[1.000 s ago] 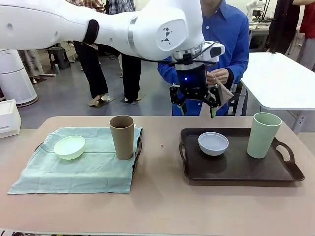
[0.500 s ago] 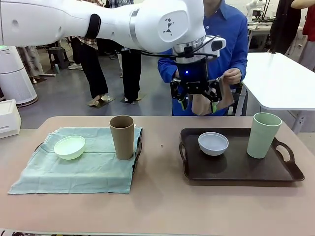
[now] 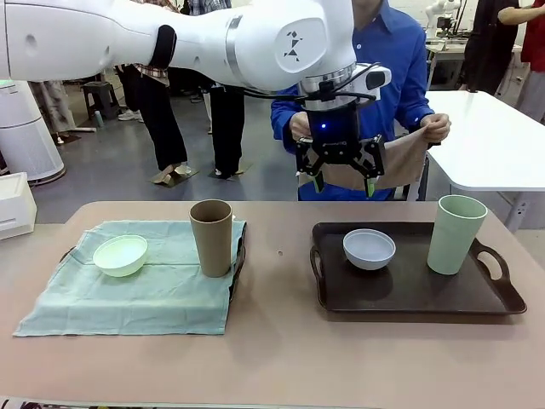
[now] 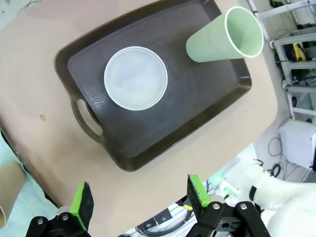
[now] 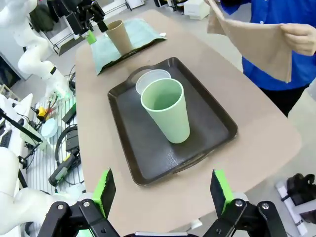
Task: Set up a tray with a mat and arrange the tableware.
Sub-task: Pick up the Picnic Bowl and Reusable plastic cup from the Handle tray in front of the human's position and hold them in the air.
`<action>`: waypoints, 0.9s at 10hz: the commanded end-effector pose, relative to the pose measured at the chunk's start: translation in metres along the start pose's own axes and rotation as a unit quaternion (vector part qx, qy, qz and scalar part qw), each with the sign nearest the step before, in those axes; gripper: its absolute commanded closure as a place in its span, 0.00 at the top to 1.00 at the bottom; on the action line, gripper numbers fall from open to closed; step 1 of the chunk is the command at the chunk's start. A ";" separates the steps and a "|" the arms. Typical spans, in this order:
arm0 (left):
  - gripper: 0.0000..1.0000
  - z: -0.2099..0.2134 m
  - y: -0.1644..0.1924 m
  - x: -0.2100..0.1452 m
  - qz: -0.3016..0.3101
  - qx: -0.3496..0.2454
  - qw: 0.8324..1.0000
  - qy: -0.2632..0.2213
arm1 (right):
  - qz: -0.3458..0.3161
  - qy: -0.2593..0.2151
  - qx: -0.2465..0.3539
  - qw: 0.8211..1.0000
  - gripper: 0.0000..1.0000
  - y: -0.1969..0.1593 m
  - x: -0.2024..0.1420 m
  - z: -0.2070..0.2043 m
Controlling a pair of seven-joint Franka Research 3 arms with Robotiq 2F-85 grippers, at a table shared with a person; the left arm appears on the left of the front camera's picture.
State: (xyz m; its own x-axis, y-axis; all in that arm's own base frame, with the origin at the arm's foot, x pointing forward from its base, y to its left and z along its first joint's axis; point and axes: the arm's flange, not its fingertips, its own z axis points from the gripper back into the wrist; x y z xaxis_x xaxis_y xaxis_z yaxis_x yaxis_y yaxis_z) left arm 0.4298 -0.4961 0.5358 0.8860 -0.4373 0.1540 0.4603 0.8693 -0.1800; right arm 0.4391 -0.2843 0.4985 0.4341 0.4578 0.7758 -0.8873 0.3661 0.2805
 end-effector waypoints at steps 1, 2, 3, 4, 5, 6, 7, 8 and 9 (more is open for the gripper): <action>1.00 -0.011 0.006 0.004 -0.005 -0.039 0.999 0.003 | 0.000 -0.001 0.000 1.000 1.00 0.000 0.000 0.000; 1.00 -0.021 0.011 0.010 -0.009 -0.045 0.999 -0.011 | 0.151 0.033 0.001 0.988 1.00 -0.015 -0.011 -0.012; 1.00 -0.030 0.017 0.014 -0.004 -0.035 0.999 -0.026 | 0.247 0.018 0.051 0.968 1.00 -0.024 -0.019 -0.016; 1.00 -0.038 0.024 0.018 -0.005 -0.044 0.999 -0.024 | 0.294 0.024 0.045 0.954 1.00 -0.037 -0.023 -0.023; 1.00 -0.044 0.026 0.020 -0.004 -0.053 0.998 -0.026 | 0.324 0.021 0.052 0.944 1.00 -0.045 -0.028 -0.031; 1.00 -0.049 0.028 0.022 -0.007 -0.056 0.998 -0.037 | 0.359 0.022 0.060 0.931 1.00 -0.051 -0.032 -0.043; 1.00 -0.056 0.028 0.023 -0.010 -0.059 0.997 -0.040 | 0.374 0.008 0.061 0.925 1.00 -0.054 -0.034 -0.057; 1.00 -0.069 0.029 0.025 -0.013 -0.065 0.997 -0.039 | 0.392 -0.002 0.045 0.919 1.00 -0.055 -0.032 -0.071; 1.00 -0.079 0.028 0.025 -0.014 -0.069 0.997 -0.035 | 0.393 -0.005 0.035 0.919 1.00 -0.055 -0.030 -0.084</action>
State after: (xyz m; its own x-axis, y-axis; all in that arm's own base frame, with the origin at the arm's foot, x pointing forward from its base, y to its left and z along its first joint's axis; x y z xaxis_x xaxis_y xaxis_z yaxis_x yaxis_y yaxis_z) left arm 0.4747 -0.5046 0.4689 0.8772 -0.4269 0.2199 0.4761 0.8327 -0.2827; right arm 0.5027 -0.2438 0.4359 -0.3123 0.5544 0.7714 -0.9489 -0.1426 -0.2816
